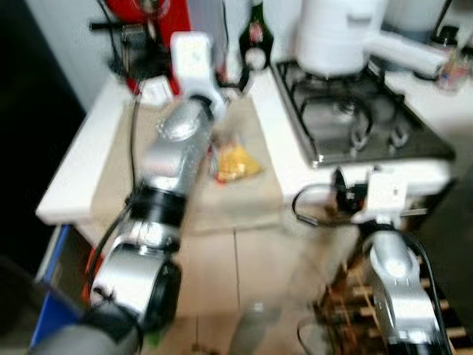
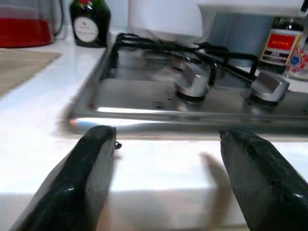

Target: Restocking fridge

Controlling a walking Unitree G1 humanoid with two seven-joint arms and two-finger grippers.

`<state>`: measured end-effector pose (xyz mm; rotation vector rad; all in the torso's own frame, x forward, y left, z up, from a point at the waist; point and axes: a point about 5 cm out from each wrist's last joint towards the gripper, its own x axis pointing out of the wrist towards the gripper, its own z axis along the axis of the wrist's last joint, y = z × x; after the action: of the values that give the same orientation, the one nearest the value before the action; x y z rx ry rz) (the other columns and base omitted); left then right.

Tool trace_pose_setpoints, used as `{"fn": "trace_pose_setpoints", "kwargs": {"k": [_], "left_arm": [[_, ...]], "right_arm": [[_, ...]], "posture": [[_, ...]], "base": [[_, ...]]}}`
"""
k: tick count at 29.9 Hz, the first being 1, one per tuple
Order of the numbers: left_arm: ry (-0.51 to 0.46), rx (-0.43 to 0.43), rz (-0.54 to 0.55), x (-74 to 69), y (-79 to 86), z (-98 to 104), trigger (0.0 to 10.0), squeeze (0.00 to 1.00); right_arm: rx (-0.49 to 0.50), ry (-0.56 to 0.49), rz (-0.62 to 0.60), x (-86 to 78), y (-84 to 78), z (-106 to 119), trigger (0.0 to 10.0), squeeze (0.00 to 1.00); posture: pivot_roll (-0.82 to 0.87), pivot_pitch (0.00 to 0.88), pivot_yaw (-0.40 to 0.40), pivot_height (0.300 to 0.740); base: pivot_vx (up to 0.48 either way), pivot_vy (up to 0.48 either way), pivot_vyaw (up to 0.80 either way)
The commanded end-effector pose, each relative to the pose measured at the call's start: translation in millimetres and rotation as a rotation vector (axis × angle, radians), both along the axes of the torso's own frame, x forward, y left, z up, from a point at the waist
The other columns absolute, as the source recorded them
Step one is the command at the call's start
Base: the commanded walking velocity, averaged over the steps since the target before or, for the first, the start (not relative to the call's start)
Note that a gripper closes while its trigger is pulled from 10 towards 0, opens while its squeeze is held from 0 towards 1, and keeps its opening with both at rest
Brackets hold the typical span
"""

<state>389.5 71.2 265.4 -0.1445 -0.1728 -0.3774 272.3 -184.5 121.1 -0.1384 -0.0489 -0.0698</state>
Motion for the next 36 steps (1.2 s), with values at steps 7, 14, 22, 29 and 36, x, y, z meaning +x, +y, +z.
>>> {"fn": "trace_pose_setpoints", "kwargs": {"k": [7,14,22,29,36], "left_arm": [[0.280,0.084,0.077,8.1,2.8,-34,10.0,0.00],[0.385,0.028,0.052,1.2,-3.0,-50,10.0,0.00],[0.434,0.032,0.186,6.3,16.7,-55,10.0,0.00],[0.466,0.033,0.195,6.6,16.2,-63,10.0,0.00],[0.171,0.023,0.079,-1.7,26.5,-35,10.0,0.00]], "right_arm": [[-0.004,-0.016,-0.011,-2.9,2.0,4,10.0,0.03],[-0.006,-0.010,-0.003,-3.4,4.2,3,10.0,0.03],[0.008,0.002,-0.007,-8.2,8.8,-2,10.0,0.03],[0.014,0.006,-0.007,-9.0,10.9,-4,10.0,0.02],[0.015,-0.069,-0.023,-16.9,16.8,14,10.0,0.02]], "posture": [[-0.15,0.000,0.080,0.740],[-0.14,0.000,0.088,0.740],[-0.14,0.000,0.107,0.740],[-0.13,0.000,0.116,0.740],[-0.15,0.000,0.178,0.740]], "base": [[0.000,0.000,0.00],[0.000,0.000,0.00],[0.000,0.000,0.00],[0.000,0.000,0.00],[0.000,0.000,0.00]]}}
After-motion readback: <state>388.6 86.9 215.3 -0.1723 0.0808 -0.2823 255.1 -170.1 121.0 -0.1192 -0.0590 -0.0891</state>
